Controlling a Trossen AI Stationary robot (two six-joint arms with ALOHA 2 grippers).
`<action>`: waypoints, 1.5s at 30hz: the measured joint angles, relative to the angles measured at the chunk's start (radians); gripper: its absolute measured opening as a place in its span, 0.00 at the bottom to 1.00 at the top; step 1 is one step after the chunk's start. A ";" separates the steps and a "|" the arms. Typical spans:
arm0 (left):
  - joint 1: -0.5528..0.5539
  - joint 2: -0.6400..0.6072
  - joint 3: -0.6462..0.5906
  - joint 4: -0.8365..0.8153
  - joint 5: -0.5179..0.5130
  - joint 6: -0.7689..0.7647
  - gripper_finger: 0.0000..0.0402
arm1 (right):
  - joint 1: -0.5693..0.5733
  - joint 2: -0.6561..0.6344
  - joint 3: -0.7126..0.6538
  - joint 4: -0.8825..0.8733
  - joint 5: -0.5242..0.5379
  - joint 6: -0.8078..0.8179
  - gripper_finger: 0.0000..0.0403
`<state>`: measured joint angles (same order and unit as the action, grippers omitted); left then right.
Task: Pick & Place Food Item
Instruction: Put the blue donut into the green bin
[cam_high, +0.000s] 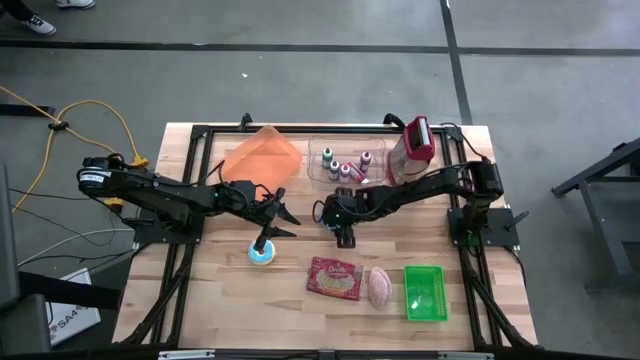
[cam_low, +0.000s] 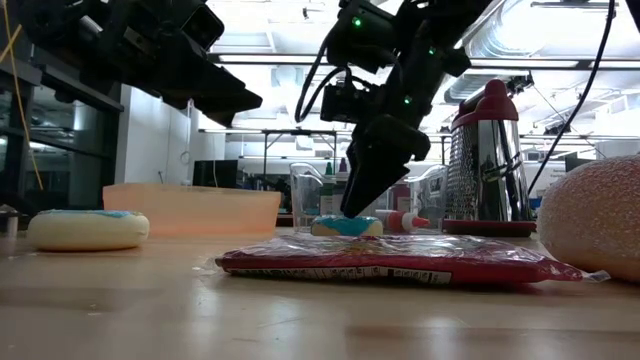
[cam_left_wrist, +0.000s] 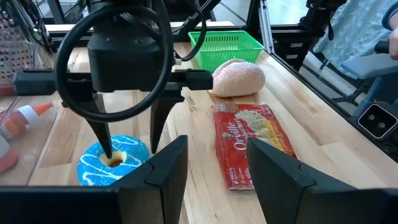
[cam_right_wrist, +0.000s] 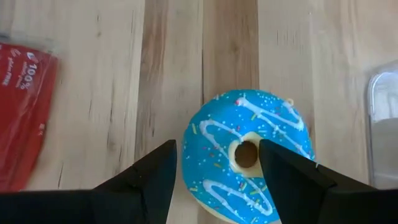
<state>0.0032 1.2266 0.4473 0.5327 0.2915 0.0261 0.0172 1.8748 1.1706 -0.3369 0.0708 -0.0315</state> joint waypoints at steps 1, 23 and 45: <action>0.000 0.000 0.000 0.000 0.000 0.000 0.39 | 0.000 0.000 0.000 -0.004 0.000 0.000 0.54; 0.000 0.000 0.000 0.000 0.000 0.000 0.39 | 0.000 0.000 -0.043 0.036 -0.025 0.021 0.54; 0.000 0.000 0.000 0.003 0.000 0.000 0.39 | -0.012 0.054 -0.042 0.072 -0.043 0.008 0.47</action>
<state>0.0036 1.2263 0.4473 0.5362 0.2916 0.0261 0.0055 1.9285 1.1282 -0.2646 0.0280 -0.0238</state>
